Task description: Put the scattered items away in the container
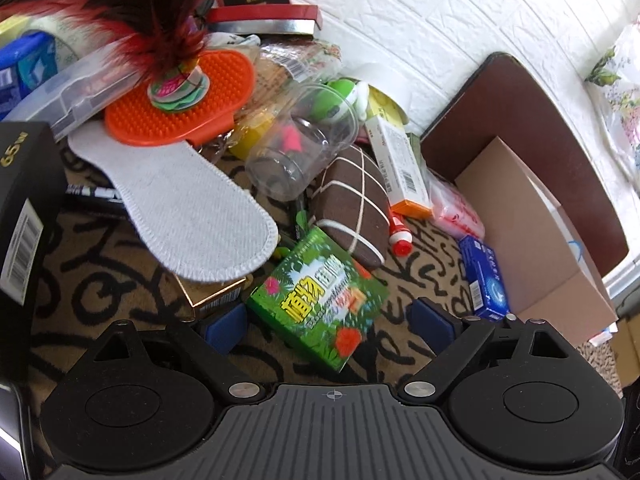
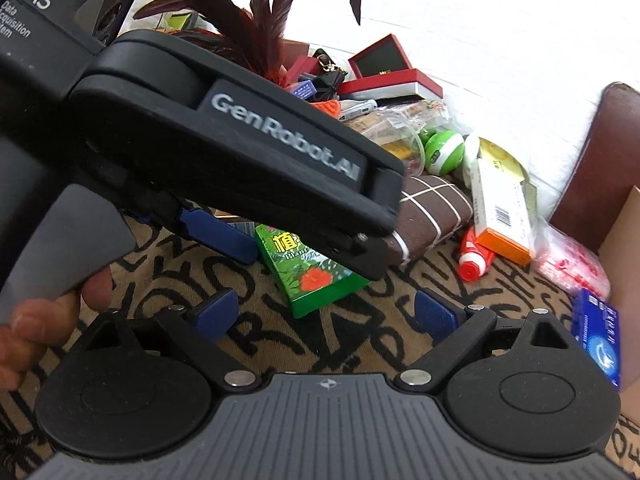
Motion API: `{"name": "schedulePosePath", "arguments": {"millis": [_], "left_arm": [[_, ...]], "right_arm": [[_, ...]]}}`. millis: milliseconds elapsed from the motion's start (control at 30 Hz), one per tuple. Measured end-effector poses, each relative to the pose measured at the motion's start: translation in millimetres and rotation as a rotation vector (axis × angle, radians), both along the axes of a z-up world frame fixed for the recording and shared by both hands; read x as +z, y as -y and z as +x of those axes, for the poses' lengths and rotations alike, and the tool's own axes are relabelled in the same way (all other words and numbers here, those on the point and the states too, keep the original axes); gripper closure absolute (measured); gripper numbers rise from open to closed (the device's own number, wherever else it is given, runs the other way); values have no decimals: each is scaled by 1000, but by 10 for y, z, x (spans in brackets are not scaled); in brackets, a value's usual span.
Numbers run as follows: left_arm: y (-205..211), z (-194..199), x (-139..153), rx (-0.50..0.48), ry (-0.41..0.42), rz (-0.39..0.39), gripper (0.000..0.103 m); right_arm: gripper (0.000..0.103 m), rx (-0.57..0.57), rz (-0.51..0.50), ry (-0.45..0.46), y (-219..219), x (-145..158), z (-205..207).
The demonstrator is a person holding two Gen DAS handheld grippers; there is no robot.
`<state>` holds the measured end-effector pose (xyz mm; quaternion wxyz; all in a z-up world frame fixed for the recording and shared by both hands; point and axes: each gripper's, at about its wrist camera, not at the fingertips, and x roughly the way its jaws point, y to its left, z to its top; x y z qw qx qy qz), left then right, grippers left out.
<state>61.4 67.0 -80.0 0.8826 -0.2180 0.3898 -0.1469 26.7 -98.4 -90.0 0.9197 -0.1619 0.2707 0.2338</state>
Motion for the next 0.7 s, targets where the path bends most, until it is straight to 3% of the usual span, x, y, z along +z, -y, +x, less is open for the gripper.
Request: {"name": "schedulePosePath", "arguments": {"millis": [167,333,700], "left_arm": [[11,60,-9,-7,2,6,8],[53,93,-4,-24,4,43,11],[344,-46,6,-137,-2,79,14]], "right_arm": [[16,16,15,-21,-40,-29,90],[34,28,38,-42,-26,-30,109],[36,-15,31,-57,229,-2,-82]]}}
